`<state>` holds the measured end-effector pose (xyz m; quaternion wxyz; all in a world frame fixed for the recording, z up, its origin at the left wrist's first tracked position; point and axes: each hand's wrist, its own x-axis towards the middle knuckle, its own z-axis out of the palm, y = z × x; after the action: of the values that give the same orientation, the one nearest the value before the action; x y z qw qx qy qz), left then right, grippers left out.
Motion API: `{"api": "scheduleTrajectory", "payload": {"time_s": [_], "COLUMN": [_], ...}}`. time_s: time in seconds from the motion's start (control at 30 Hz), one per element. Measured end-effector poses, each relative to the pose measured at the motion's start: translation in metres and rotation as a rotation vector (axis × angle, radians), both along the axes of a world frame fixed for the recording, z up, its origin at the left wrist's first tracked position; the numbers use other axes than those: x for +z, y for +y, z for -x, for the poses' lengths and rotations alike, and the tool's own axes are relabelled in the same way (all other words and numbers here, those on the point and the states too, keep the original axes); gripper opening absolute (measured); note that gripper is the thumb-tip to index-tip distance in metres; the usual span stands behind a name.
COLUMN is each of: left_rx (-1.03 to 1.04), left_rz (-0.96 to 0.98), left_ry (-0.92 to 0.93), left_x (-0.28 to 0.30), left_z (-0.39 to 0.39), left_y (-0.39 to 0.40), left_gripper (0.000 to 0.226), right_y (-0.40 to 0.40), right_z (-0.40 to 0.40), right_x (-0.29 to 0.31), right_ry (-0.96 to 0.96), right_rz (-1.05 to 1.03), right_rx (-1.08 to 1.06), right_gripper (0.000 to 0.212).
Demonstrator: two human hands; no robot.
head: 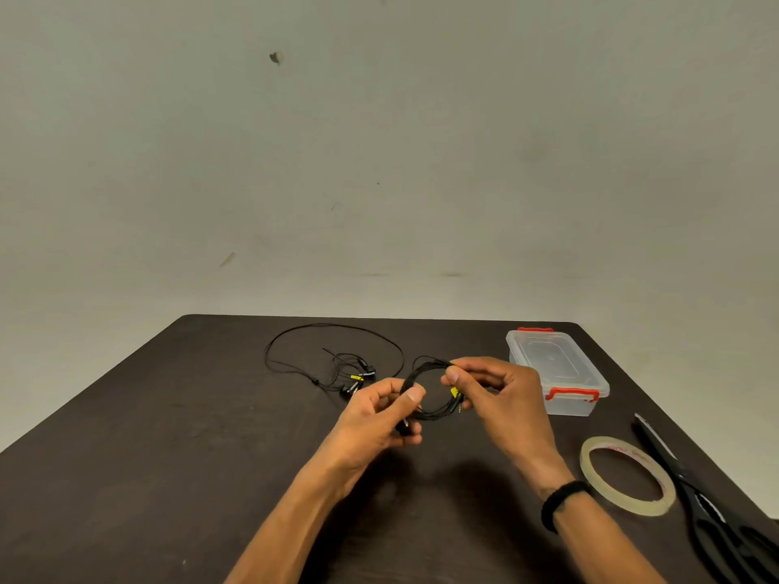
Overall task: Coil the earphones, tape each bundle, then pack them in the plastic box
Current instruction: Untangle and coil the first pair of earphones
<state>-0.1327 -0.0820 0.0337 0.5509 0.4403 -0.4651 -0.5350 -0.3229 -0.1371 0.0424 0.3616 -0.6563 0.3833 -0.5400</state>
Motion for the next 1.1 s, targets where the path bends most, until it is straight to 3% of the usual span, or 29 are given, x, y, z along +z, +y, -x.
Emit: {"api": "scheduleTrajectory", "payload": {"time_s": [0.07,0.23,0.47,0.57,0.67,0.8,0.9,1.0,1.1], "left_rx": [0.034,0.256,0.421,0.519,0.589,0.666,0.592,0.334,0.147], "left_rz": [0.086,0.303,0.554,0.633,0.664,0.586,0.423,0.153,0.033], "left_ry": [-0.132,-0.705,-1.037,-1.205,-1.256,-1.144,-0.693,-0.196,0.107], "left_x": [-0.002,-0.009,-0.008,-0.01,-0.016,-0.026,-0.022,-0.014,-0.01], "left_z": [-0.005,-0.017,-0.035,-0.037,-0.031,-0.023,-0.017,-0.011,-0.014], "left_y": [-0.002,-0.004,-0.004,-0.006,-0.007,-0.009,-0.011,-0.011,-0.008], "left_gripper": [0.013,0.028,0.027,0.026,0.024,0.018,0.019,0.018,0.016], "right_y": [0.0,0.0,-0.003,-0.002,0.004,0.009,0.013,0.015,0.013], "right_z": [0.002,0.005,0.011,0.01,0.002,-0.011,-0.018,-0.021,-0.02], "right_x": [0.003,0.006,0.009,0.012,0.012,0.005,0.002,0.0,-0.001], "right_ry": [-0.021,0.007,0.015,-0.162,-0.461,-0.656,-0.638,-0.584,-0.549], "right_rz": [0.003,0.001,-0.034,-0.148,-0.424,-0.736,-0.757,-0.671,-0.573], "right_rx": [-0.018,-0.059,-0.015,0.069,0.212,0.308,0.323,0.282,0.224], "right_gripper": [0.009,0.009,0.01,0.01,0.017,0.017,0.015,0.021,0.025]}}
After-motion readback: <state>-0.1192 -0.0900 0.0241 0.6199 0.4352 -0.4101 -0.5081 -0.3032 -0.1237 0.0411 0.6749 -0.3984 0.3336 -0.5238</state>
